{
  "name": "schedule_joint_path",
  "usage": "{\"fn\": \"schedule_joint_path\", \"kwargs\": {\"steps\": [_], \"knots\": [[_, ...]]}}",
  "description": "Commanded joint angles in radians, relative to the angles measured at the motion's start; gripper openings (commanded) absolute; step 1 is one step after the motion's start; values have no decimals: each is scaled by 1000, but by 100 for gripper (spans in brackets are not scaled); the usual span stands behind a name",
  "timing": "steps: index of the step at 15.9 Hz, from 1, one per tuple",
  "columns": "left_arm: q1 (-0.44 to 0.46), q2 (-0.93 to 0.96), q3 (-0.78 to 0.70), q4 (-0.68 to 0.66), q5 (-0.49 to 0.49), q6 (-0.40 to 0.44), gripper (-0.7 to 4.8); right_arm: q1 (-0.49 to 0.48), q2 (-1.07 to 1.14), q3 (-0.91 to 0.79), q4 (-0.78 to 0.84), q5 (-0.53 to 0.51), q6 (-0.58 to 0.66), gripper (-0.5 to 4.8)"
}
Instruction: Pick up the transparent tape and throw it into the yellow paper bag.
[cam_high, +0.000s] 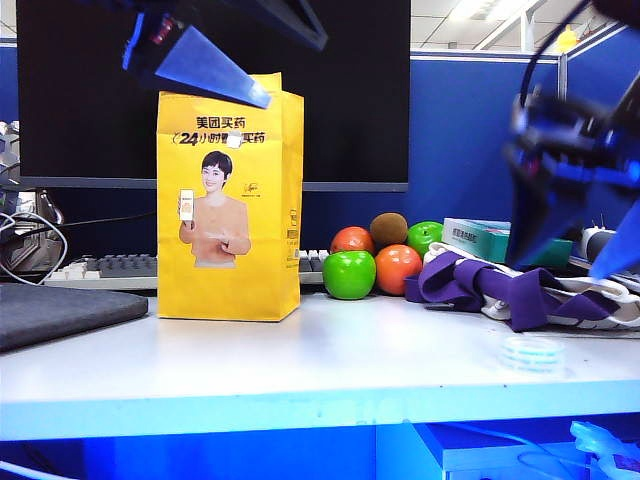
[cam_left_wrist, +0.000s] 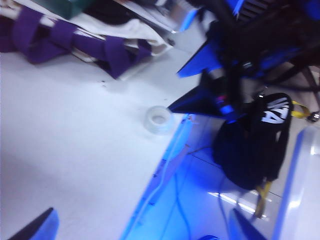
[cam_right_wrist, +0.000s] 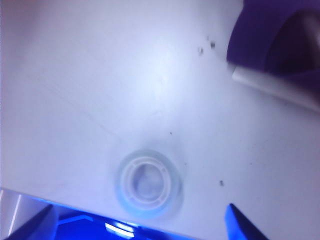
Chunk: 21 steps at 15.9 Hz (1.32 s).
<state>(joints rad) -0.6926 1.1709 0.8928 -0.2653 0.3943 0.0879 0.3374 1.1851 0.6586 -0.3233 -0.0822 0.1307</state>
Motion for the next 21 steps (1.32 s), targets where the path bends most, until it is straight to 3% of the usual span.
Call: {"fn": "schedule_joint_path", "kwargs": {"steps": [1, 7, 18, 19, 21], "knots": [[-1, 26, 5, 17, 36, -26, 479, 1, 102, 5, 45, -31, -7, 479], [-1, 54, 5, 18, 41, -43, 479, 2, 246, 6, 111, -32, -7, 479], [0, 60, 5, 20, 37, -43, 479, 2, 252, 8, 100, -25, 1, 479], [0, 60, 5, 20, 36, -43, 479, 2, 252, 8, 96, -25, 1, 450], [0, 60, 5, 20, 36, -43, 479, 2, 252, 8, 96, -26, 1, 282]]}}
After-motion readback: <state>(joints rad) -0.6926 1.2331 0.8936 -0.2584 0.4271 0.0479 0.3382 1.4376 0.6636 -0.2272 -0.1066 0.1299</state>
